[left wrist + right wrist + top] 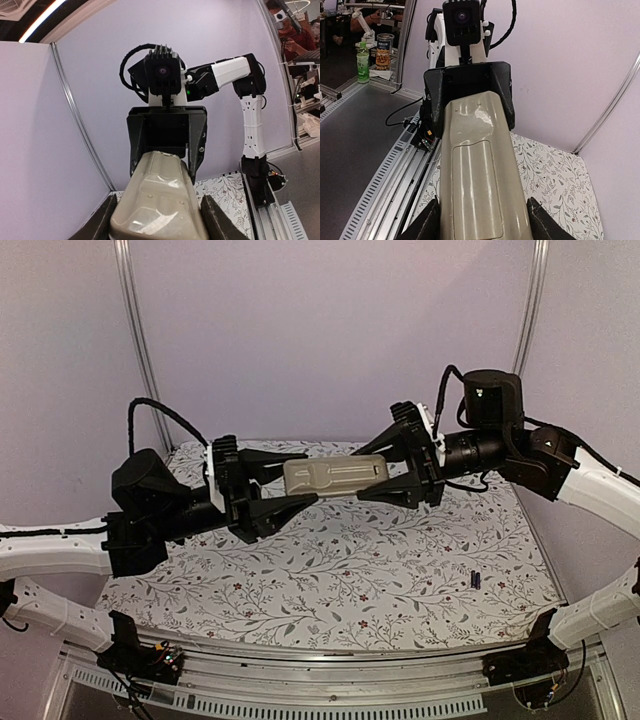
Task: Load the batteries into the remote control
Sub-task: Pass from the left arm to the right, then place the remote control at the center of the board.
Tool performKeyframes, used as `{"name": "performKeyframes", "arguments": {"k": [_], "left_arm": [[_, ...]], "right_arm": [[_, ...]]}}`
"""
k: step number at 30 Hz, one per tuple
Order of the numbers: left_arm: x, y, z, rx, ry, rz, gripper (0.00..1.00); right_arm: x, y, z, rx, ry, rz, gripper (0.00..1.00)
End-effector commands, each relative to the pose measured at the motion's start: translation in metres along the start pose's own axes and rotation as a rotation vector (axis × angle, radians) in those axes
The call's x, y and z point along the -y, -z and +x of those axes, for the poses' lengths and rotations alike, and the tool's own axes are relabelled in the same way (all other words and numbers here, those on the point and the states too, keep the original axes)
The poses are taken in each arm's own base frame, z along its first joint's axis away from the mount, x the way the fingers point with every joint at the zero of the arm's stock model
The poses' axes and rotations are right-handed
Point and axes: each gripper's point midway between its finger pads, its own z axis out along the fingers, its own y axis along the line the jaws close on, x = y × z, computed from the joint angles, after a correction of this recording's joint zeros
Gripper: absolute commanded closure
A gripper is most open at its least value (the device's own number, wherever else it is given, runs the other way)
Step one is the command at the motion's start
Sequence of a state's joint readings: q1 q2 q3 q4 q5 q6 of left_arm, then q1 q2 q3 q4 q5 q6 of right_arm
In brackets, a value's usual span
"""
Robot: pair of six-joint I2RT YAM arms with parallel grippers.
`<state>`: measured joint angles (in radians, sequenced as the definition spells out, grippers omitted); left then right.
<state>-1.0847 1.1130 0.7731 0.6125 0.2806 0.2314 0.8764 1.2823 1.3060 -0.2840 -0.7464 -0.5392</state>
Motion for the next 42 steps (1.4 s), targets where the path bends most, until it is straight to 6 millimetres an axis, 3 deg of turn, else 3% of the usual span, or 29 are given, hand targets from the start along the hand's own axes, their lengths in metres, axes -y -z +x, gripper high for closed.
{"name": "performKeyframes", "arguments": {"k": [1,8,9,11,12,14,18,22,26,30,33,37,42], "left_arm": [[-0.007,0.003,-0.012,0.025,0.001,-0.023,1.00],[-0.014,0.005,0.002,-0.032,0.007,-0.058,1.00],[-0.017,0.007,0.004,-0.048,0.012,-0.070,0.90],[-0.020,0.012,0.009,-0.088,0.013,-0.077,0.43],[-0.021,0.015,0.012,-0.111,0.009,-0.076,0.32],[-0.020,0.022,0.020,-0.165,0.004,-0.075,0.18],[-0.020,0.040,0.043,-0.294,0.011,-0.099,0.06],[-0.021,0.062,0.060,-0.391,0.018,-0.137,0.01],[-0.019,0.082,0.077,-0.462,0.046,-0.168,0.01],[-0.033,0.104,0.108,-0.535,0.084,-0.313,0.02],[-0.029,0.116,0.136,-0.575,0.128,-0.336,0.01],[-0.027,0.126,0.160,-0.609,0.178,-0.344,0.01],[-0.033,0.127,0.166,-0.627,0.189,-0.365,0.01]], "right_arm": [[0.006,0.000,-0.005,-0.005,0.005,0.029,0.53],[0.011,-0.001,-0.004,-0.010,-0.016,0.048,0.67],[0.012,-0.002,-0.003,-0.012,-0.024,0.051,0.68],[0.015,-0.003,0.002,-0.026,-0.046,0.067,0.70],[0.016,-0.003,0.005,-0.035,-0.063,0.072,0.71],[0.016,-0.007,0.015,-0.056,-0.092,0.075,0.73],[0.013,-0.016,0.040,-0.101,-0.168,0.057,0.75],[0.011,-0.029,0.084,-0.190,-0.263,0.065,0.76],[0.010,-0.042,0.142,-0.301,-0.378,0.070,0.78],[0.006,-0.053,0.200,-0.389,-0.507,0.047,0.80],[0.002,-0.057,0.239,-0.451,-0.559,0.052,0.79],[-0.011,-0.064,0.274,-0.511,-0.596,0.018,0.77],[-0.026,-0.064,0.304,-0.551,-0.597,-0.011,0.76]]}}
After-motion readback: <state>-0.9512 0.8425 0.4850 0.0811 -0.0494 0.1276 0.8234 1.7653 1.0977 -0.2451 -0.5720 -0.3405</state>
